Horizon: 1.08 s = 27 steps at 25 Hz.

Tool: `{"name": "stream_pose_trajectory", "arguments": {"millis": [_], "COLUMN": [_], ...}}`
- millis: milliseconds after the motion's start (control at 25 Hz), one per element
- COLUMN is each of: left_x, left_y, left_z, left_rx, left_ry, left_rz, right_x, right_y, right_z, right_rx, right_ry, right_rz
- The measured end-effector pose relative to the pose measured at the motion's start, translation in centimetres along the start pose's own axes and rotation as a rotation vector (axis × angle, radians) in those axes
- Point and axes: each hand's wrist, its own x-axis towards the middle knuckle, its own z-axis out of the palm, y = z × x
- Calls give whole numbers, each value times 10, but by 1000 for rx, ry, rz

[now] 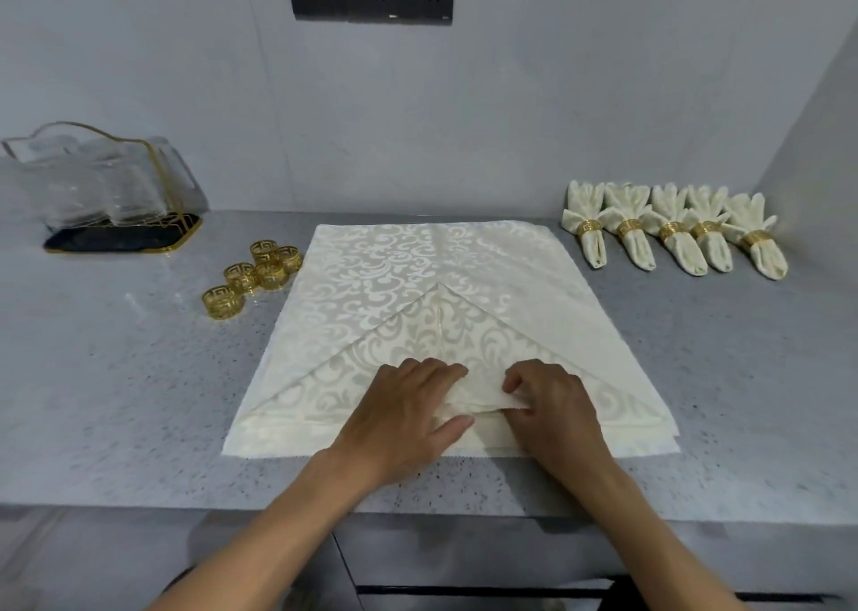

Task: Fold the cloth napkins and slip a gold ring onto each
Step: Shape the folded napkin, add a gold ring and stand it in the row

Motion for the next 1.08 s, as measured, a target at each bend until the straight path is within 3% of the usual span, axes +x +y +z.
{"name": "stream_pose_trajectory", "arguments": {"millis": [240, 360, 400, 560, 680, 760, 840, 960, 1080], "left_x": [4, 6, 7, 11, 17, 16, 15, 21, 26], "left_y": [0, 2, 1, -6, -13, -15, -17, -9, 15], "left_z": [13, 17, 19, 20, 18, 21, 20, 8, 2], "left_rx": [63, 62, 76, 276, 391, 375, 344, 377, 349], "left_ry": [37, 96, 116, 79, 18, 46, 78, 67, 72], "left_rz": [71, 68, 78, 266, 355, 399, 415, 426, 415], "right_x": [-1, 41, 63, 106, 97, 82, 59, 31, 38], "right_y": [3, -26, -31, -28, -15, 2, 30, 55, 64], "right_z": [-29, -32, -23, 38, 21, -16, -61, -97, -109], "right_rx": [73, 233, 140, -238, -143, -186, -300, 26, 171], "right_ry": [-229, -77, -90, -411, -359, -275, -349, -466, -274], "right_rz": [-70, 3, 32, 42, -5, 134, 306, 435, 402]}}
